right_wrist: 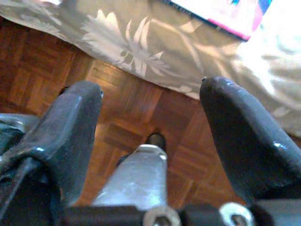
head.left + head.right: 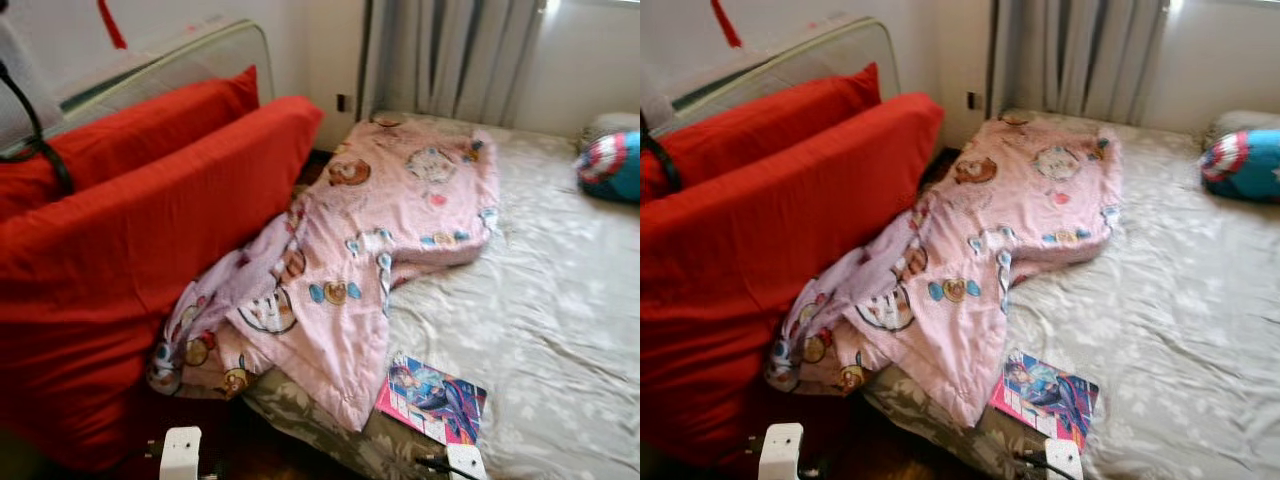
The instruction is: Clean up the room
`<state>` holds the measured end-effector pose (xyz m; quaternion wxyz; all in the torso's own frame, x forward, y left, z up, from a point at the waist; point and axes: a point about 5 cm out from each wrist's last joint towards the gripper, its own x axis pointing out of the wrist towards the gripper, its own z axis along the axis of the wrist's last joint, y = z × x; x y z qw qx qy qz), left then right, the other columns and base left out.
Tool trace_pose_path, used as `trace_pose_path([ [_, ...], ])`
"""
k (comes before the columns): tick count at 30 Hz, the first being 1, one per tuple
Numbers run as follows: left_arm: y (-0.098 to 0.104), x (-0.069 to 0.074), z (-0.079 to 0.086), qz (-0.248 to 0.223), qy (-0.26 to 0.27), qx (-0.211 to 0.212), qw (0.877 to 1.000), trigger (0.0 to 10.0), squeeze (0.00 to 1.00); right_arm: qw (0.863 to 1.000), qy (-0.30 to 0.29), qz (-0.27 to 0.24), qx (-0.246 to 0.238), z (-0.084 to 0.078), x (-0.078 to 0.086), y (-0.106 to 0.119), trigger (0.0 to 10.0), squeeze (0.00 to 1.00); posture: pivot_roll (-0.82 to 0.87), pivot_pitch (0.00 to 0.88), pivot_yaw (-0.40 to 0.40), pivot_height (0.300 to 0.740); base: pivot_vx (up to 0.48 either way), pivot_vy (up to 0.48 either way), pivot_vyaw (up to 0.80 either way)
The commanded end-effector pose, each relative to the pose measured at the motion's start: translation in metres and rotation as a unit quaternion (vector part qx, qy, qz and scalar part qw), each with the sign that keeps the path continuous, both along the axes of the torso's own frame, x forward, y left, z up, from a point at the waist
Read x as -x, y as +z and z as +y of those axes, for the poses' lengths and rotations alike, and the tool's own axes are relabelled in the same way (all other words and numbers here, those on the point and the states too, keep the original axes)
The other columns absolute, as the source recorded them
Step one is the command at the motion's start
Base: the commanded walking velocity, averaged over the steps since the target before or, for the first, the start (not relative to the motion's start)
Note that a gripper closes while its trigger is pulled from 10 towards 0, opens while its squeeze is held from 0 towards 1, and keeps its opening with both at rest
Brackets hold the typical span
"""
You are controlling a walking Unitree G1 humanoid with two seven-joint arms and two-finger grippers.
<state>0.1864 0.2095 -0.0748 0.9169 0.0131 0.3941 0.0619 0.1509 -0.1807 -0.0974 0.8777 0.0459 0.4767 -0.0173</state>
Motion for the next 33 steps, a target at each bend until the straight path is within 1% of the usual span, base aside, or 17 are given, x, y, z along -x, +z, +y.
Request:
trace_pose_path([
  [1,-0.001,0.005,0.006,0.006,0.008,-0.003,1.0,10.0,0.0,1.0,-0.004,0.002,-0.005,0.002,0.0,0.0,10.0,0.0,0.03,0.0,-0.011,0.74,0.0,0.0,0.8],
  [3,-0.001,0.005,0.006,0.007,0.008,-0.003,1.0,10.0,0.0,1.0,-0.006,0.002,-0.005,0.002,0.0,0.0,10.0,0.0,0.03,0.0,-0.011,0.74,0.0,0.0,0.4],
  [4,-0.002,0.005,0.006,0.007,0.008,-0.003,1.0,10.0,0.0,1.0,-0.021,0.002,-0.008,0.001,0.0,0.0,10.0,0.0,0.03,0.0,-0.011,0.74,0.0,0.0,0.0],
  [9,-0.002,0.005,0.005,0.007,0.007,-0.002,1.0,10.0,0.0,1.0,-0.021,0.003,-0.004,-0.002,0.002,-0.001,10.0,0.0,0.03,0.0,-0.01,0.74,0.0,0.0,0.0],
  [14,-0.001,0.005,0.005,0.006,0.006,-0.001,1.0,10.0,0.0,0.999,-0.036,-0.004,0.0,-0.016,0.002,0.001,10.0,0.0,0.03,0.0,-0.012,0.74,0.0,0.0,0.0],
  [19,-0.001,0.004,0.005,0.004,0.007,0.0,1.0,10.0,0.0,0.999,-0.04,-0.008,0.002,-0.021,0.001,0.003,10.0,0.0,0.03,0.0,-0.014,0.74,0.0,0.0,0.0],
  [23,-0.001,0.004,0.004,0.002,0.007,0.001,1.0,10.0,0.0,0.999,-0.046,-0.007,0.002,-0.022,0.002,0.002,10.0,0.0,0.03,0.0,-0.014,0.74,0.0,0.0,0.0],
  [26,-0.001,0.004,0.004,0.001,0.008,0.002,1.0,10.0,0.0,0.999,-0.049,-0.004,0.0,-0.019,0.002,0.002,10.0,0.0,0.03,0.0,-0.014,0.74,0.0,0.0,0.0],
  [29,-0.001,0.004,0.004,0.001,0.008,0.002,1.0,10.0,0.0,0.999,-0.05,-0.004,-0.001,-0.018,0.002,0.001,10.0,0.0,0.03,0.0,-0.014,0.74,0.0,0.0,-0.58],
  [32,-0.001,0.003,0.005,0.0,0.009,0.002,1.0,10.0,0.0,0.998,-0.055,-0.007,-0.007,-0.014,0.001,0.001,10.0,0.0,0.03,0.0,-0.014,0.74,0.0,0.0,-0.76],
  [33,-0.001,0.003,0.005,0.0,0.01,0.002,1.0,10.0,0.0,0.998,-0.056,-0.016,-0.004,-0.011,-0.002,0.002,10.0,0.0,0.03,0.0,-0.014,0.74,0.0,0.0,0.0],
])
